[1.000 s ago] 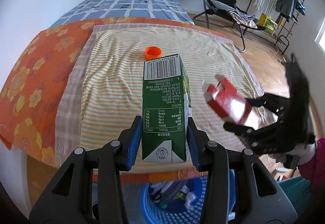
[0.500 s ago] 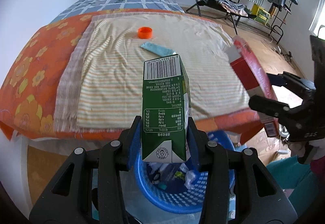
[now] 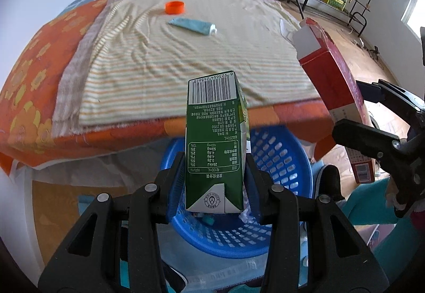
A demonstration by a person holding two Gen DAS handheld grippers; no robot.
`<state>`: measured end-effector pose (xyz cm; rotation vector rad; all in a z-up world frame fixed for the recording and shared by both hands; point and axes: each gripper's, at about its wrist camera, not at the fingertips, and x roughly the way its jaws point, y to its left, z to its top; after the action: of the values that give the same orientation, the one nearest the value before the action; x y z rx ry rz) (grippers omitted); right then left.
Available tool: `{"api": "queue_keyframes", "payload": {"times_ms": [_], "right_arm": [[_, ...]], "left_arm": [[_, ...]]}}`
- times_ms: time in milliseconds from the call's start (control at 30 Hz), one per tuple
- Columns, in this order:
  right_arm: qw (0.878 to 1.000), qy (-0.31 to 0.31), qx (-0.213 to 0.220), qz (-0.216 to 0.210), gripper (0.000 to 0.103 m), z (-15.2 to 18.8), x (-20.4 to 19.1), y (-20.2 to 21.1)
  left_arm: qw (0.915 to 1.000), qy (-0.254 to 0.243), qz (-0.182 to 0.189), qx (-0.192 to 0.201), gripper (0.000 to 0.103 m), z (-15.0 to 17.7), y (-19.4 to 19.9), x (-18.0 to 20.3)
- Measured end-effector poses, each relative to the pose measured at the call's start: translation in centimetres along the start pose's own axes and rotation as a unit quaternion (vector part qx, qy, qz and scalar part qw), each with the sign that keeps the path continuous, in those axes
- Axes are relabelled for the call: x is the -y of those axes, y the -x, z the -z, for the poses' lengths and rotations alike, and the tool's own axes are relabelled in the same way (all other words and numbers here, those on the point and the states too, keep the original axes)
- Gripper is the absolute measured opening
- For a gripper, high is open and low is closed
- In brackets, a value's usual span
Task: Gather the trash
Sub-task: 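Carry the carton and red box over the blue basket with both tools, then open the left tool to drop the carton while the right tool releases the red box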
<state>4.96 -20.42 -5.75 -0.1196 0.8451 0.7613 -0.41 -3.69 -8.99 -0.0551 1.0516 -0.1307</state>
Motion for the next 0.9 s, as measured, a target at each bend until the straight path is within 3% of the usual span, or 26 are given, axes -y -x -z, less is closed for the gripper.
{"api": "queue_keyframes", "payload": {"times_ms": [733,900], "right_arm": [[0.999,-0.02,-0.03,-0.008,0.081,3.1,-0.7,-2.8],[0.999,-0.029,-0.038,-0.005,0.081,3.1,-0.5,-3.4]], "left_arm": [[0.998,-0.017,-0.018,-0.058,0.044,2.9,-3.4,0.5],[0.9976,-0.009,-0.021,-0.065,0.057,3.0,-3.6,0.3]]}}
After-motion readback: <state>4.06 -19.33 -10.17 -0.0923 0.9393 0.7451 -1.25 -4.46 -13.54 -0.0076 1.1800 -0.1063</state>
